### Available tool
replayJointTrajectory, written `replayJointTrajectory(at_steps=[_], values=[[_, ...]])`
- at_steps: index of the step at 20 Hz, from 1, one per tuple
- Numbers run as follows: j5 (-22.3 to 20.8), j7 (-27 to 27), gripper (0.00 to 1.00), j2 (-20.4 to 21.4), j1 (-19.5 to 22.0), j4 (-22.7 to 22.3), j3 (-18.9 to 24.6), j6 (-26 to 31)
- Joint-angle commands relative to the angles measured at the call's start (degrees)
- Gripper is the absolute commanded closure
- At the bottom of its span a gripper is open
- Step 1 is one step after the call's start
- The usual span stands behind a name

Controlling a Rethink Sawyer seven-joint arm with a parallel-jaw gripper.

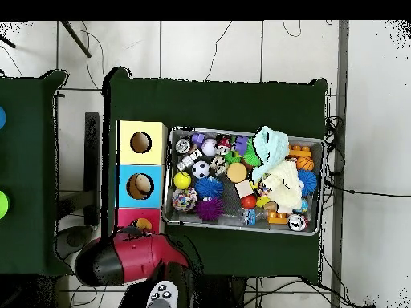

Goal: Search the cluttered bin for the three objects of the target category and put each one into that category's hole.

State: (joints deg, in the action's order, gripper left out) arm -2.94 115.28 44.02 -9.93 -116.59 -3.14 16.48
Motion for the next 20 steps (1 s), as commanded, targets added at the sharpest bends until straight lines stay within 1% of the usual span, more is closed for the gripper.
replayJointTrajectory(at_steps=[1, 5, 10, 13, 17, 19, 20], values=[[1.12, 5.96, 1.00, -3.35, 2.13, 1.57, 2.98, 3.49], [1.13, 6.70, 1.00, -3.03, 1.35, 0.67, 2.80, 2.75], [1.23, 7.09, 1.00, -4.19, 1.05, 1.61, 2.62, 1.90], [1.21, 7.66, 1.00, -6.15, 0.69, 2.52, 2.46, -0.17], [1.09, 8.68, 1.00, -11.16, 0.35, 3.93, 2.67, -5.69], [1.08, 8.86, 1.00, -13.60, 0.26, 5.14, 2.77, -7.76], [1.06, 8.81, 1.00, -14.18, 0.31, 5.43, 2.82, -8.32]])
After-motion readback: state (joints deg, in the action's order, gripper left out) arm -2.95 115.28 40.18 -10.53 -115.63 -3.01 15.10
